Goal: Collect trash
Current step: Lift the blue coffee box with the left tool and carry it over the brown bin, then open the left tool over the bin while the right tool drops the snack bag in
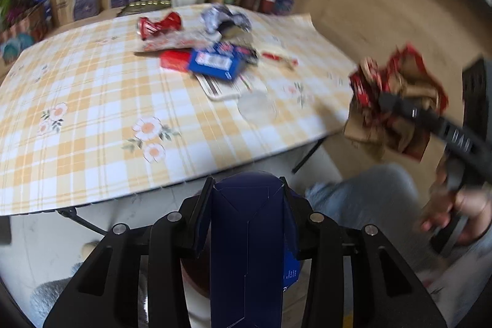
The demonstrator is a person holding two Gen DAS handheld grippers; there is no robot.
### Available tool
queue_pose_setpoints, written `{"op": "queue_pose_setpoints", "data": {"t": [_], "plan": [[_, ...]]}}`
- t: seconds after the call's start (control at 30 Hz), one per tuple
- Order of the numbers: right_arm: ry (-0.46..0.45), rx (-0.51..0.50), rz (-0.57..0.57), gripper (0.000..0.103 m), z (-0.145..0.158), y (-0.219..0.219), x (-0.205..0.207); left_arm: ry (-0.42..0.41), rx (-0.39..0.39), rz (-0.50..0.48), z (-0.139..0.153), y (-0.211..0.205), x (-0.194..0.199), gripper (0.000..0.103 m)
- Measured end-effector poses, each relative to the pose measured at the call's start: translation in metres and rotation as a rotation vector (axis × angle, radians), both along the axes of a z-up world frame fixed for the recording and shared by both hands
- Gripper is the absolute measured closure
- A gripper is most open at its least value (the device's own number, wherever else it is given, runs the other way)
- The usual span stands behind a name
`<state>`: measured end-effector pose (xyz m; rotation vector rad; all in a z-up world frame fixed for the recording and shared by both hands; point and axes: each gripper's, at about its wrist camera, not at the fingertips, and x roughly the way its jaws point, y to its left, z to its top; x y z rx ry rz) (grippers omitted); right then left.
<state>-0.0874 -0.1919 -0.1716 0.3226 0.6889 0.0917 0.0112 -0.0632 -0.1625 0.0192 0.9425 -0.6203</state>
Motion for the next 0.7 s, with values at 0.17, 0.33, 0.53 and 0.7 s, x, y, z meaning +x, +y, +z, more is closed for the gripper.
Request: {"op": "queue_pose_setpoints", "data": {"t": [0.17,0.33,0.53,0.7], "plan": [[0.048,0.025,-0.012,0.041,-0.021,-0.006,0.001,0.005,0.086,-0.039,-0.034,-0.018,-0.002,0.064],[0.086,0.059,-0.027,0.041,-0.039,-0.014,0.005,-0.006,0.166,-0.071,-0.062,-0.036,0.002,0.064],[0.123,0.088,-0.044,0.041,-0.055,-0.023,0.008,-0.020,0.250,-0.140,-0.096,-0.060,0.003,0.064],[0.143,0.099,-0.061,0.041,-0.063,-0.027,0.009,-0.017,0.262,-0.169,-0.114,-0.071,0.006,0.063]]}}
